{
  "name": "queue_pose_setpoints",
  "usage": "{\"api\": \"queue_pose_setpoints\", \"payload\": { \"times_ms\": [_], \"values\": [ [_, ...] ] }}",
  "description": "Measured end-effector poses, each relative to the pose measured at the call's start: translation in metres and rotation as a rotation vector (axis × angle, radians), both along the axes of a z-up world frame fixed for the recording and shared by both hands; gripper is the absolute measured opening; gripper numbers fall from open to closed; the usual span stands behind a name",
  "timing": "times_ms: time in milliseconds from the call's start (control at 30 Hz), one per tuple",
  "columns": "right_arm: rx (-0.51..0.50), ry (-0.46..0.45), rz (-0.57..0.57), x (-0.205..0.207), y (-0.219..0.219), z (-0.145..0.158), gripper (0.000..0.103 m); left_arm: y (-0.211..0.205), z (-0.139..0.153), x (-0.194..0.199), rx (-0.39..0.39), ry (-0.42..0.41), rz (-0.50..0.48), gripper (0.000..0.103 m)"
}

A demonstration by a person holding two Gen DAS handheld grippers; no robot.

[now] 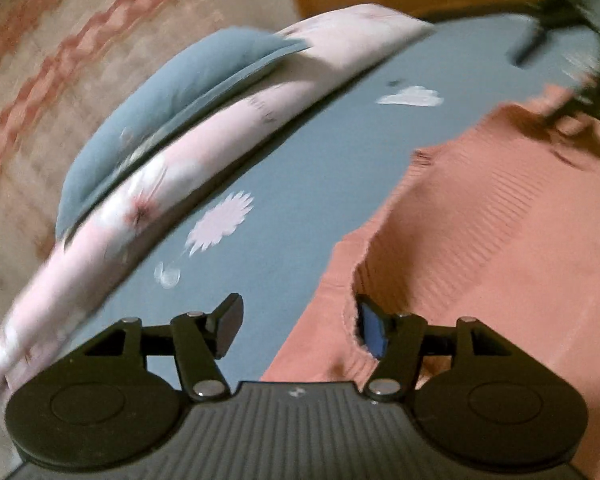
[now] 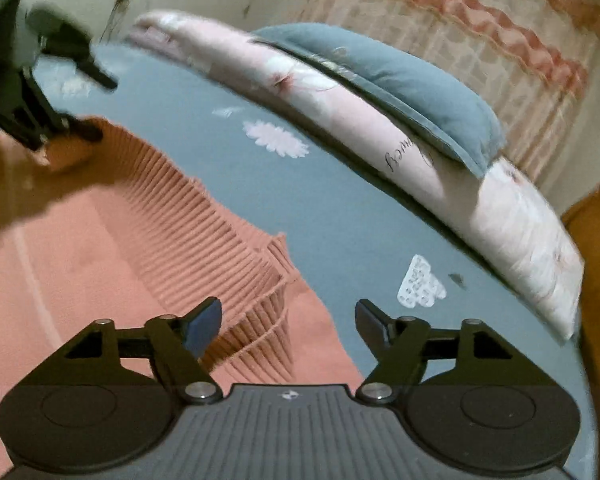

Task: Fold clothes

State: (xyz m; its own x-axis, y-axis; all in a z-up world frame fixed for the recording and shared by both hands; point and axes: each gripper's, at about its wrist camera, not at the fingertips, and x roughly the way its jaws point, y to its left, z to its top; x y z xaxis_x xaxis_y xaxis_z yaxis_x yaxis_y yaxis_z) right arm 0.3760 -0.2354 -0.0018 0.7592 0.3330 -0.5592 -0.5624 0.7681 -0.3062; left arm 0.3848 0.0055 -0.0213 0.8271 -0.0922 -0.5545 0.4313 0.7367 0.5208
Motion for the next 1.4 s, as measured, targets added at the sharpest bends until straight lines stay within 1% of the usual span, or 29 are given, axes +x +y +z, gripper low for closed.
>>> {"api": "queue_pose_setpoints", "payload": {
  "times_ms": [67, 100, 167, 233, 267, 367, 400, 467, 533, 567, 600, 667, 700, 767, 800, 867, 900, 933, 967, 1033, 1067, 1133, 1200, 1233, 1267, 1333, 1400],
  "values": [
    [0.046, 0.014, -0.016, -0.002, -0.006, 0.000, 0.078, 0.006, 0.002, 0.009, -0.044, 0.023, 0.048, 0.069],
    [0.059, 0.015, -0.023, -0.004, -0.009, 0.001, 0.078, 0.009, 0.003, 0.011, -0.069, 0.032, 0.060, 0.069],
    [0.094, 0.027, -0.034, -0.007, -0.017, 0.004, 0.078, 0.018, 0.009, 0.017, -0.157, 0.070, 0.091, 0.070],
    [0.143, 0.044, -0.047, -0.006, -0.026, 0.009, 0.078, 0.033, 0.013, 0.024, -0.282, 0.137, 0.125, 0.070],
    [0.164, 0.045, -0.059, -0.006, -0.031, 0.012, 0.078, 0.042, 0.015, 0.028, -0.346, 0.158, 0.152, 0.070],
    [0.224, 0.047, -0.096, -0.008, -0.046, 0.021, 0.078, 0.072, 0.019, 0.038, -0.521, 0.196, 0.252, 0.069],
    [0.229, 0.047, -0.099, -0.009, -0.050, 0.023, 0.078, 0.078, 0.019, 0.039, -0.536, 0.184, 0.284, 0.069],
    [0.211, 0.047, -0.089, -0.015, -0.053, 0.024, 0.079, 0.088, 0.023, 0.037, -0.516, 0.149, 0.330, 0.069],
    [0.181, 0.049, -0.071, -0.021, -0.054, 0.022, 0.080, 0.094, 0.026, 0.031, -0.518, 0.150, 0.325, 0.069],
    [0.155, 0.061, -0.042, -0.025, -0.052, 0.019, 0.080, 0.095, 0.027, 0.025, -0.522, 0.154, 0.309, 0.069],
    [0.123, 0.074, -0.012, -0.028, -0.049, 0.014, 0.080, 0.094, 0.028, 0.019, -0.519, 0.158, 0.283, 0.070],
    [0.040, 0.089, 0.017, -0.033, -0.042, 0.004, 0.080, 0.085, 0.028, 0.004, -0.487, 0.180, 0.210, 0.072],
    [-0.003, 0.086, 0.014, -0.033, -0.039, -0.002, 0.080, 0.080, 0.027, -0.003, -0.468, 0.195, 0.168, 0.073],
    [-0.089, 0.065, -0.014, -0.029, -0.032, -0.012, 0.080, 0.062, 0.020, -0.016, -0.418, 0.249, 0.059, 0.076],
    [-0.105, 0.055, -0.035, -0.027, -0.031, -0.015, 0.080, 0.054, 0.015, -0.022, -0.391, 0.260, 0.017, 0.076],
    [-0.071, 0.038, -0.099, -0.019, -0.036, -0.012, 0.080, 0.039, 0.005, -0.028, -0.336, 0.272, -0.027, 0.076],
    [-0.031, 0.033, -0.142, -0.014, -0.042, -0.009, 0.080, 0.034, 0.001, -0.028, -0.312, 0.273, -0.032, 0.076],
    [0.005, 0.026, -0.190, -0.009, -0.048, -0.007, 0.080, 0.031, -0.004, -0.026, -0.306, 0.276, -0.027, 0.076],
    [0.030, 0.017, -0.244, -0.004, -0.054, -0.007, 0.080, 0.030, -0.007, -0.024, -0.318, 0.285, -0.021, 0.076],
    [0.044, 0.016, -0.343, 0.004, -0.066, -0.009, 0.080, 0.034, -0.011, -0.020, -0.366, 0.290, -0.009, 0.076],
    [0.047, 0.018, -0.390, 0.007, -0.071, -0.010, 0.080, 0.037, -0.010, -0.021, -0.378, 0.284, -0.005, 0.076],
    [0.069, 0.026, -0.447, 0.007, -0.082, -0.012, 0.080, 0.041, -0.010, -0.022, -0.402, 0.273, 0.003, 0.076],
    [0.119, 0.034, -0.449, -0.001, -0.091, -0.010, 0.080, 0.040, -0.011, -0.022, -0.413, 0.268, -0.013, 0.076],
    [0.147, 0.039, -0.439, -0.006, -0.094, -0.009, 0.078, 0.039, -0.011, -0.023, -0.420, 0.262, -0.022, 0.076],
    [0.175, 0.045, -0.426, -0.011, -0.096, -0.009, 0.069, 0.039, -0.011, -0.024, -0.428, 0.257, -0.031, 0.076],
    [0.261, 0.085, -0.351, -0.026, -0.099, -0.007, 0.058, 0.037, -0.011, -0.031, -0.444, 0.250, -0.089, 0.076],
    [0.301, 0.137, -0.277, -0.036, -0.095, -0.008, 0.057, 0.033, -0.015, -0.035, -0.437, 0.272, -0.122, 0.076]
  ]
}}
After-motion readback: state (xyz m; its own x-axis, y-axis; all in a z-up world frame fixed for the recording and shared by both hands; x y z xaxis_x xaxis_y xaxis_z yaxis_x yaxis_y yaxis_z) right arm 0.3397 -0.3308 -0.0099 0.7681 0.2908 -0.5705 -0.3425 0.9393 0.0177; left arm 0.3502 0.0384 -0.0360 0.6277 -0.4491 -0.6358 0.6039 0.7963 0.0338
